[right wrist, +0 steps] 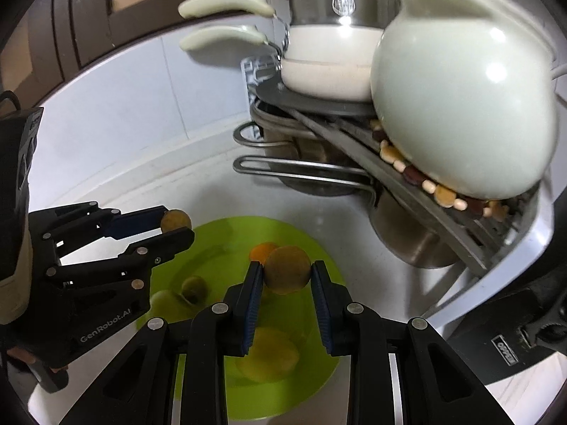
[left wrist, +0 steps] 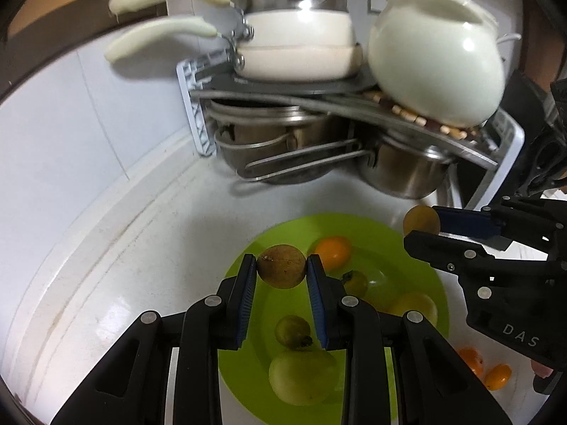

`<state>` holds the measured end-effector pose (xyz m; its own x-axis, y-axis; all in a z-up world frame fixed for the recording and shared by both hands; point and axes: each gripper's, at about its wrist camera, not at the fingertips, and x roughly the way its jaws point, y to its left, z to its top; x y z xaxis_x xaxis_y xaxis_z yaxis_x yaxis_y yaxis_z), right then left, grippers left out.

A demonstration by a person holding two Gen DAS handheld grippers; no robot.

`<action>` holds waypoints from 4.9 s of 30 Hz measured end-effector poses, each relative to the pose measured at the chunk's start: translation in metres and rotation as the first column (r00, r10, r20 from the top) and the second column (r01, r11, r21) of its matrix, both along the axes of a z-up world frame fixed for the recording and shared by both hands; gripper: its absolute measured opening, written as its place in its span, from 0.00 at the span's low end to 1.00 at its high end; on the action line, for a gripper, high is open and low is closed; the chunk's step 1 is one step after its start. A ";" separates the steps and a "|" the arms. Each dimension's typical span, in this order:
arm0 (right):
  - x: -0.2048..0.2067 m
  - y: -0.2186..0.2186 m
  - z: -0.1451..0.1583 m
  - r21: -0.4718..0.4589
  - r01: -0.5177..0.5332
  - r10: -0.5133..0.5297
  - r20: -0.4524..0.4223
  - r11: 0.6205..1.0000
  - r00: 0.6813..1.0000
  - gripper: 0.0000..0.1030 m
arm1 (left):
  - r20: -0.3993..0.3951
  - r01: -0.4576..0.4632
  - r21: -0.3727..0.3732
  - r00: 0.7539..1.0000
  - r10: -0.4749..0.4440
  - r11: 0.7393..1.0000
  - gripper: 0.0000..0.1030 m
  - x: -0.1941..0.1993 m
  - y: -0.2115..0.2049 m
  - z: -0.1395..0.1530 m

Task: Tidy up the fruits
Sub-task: 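Open the left tool over the plate while the right tool releases its small fruit, then grasp an orange on the counter with the left tool while the right tool grasps another orange, then carry both oranges with the left and right tools over the green plate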

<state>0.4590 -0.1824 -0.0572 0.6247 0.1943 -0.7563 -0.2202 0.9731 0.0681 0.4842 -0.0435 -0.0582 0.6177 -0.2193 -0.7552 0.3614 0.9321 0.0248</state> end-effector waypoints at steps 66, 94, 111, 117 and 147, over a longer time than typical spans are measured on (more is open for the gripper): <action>-0.178 -0.038 0.080 0.015 0.162 -0.161 0.238 0.987 0.958 0.67 | 0.328 0.106 -0.011 0.940 -0.097 0.994 0.77 -0.177 -0.010 0.092; -0.229 -0.057 0.000 -0.048 0.281 -0.278 0.068 0.958 0.958 0.67 | 0.287 0.416 0.197 0.842 -0.458 0.888 0.83 -0.213 -0.056 0.004; -0.202 -0.060 -0.045 -0.003 0.274 -0.273 -0.084 0.962 0.958 0.52 | 0.190 0.566 0.222 0.774 -0.604 0.794 0.58 -0.180 -0.085 -0.031; -0.197 -0.061 -0.051 0.011 0.262 -0.259 -0.105 0.965 0.960 0.46 | 0.133 0.600 0.182 0.770 -0.624 0.779 0.52 -0.170 -0.094 -0.042; -0.186 -0.065 -0.060 0.057 0.247 -0.240 -0.112 0.967 0.964 0.36 | 0.082 0.531 0.137 0.835 -0.544 0.836 0.41 -0.156 -0.106 -0.049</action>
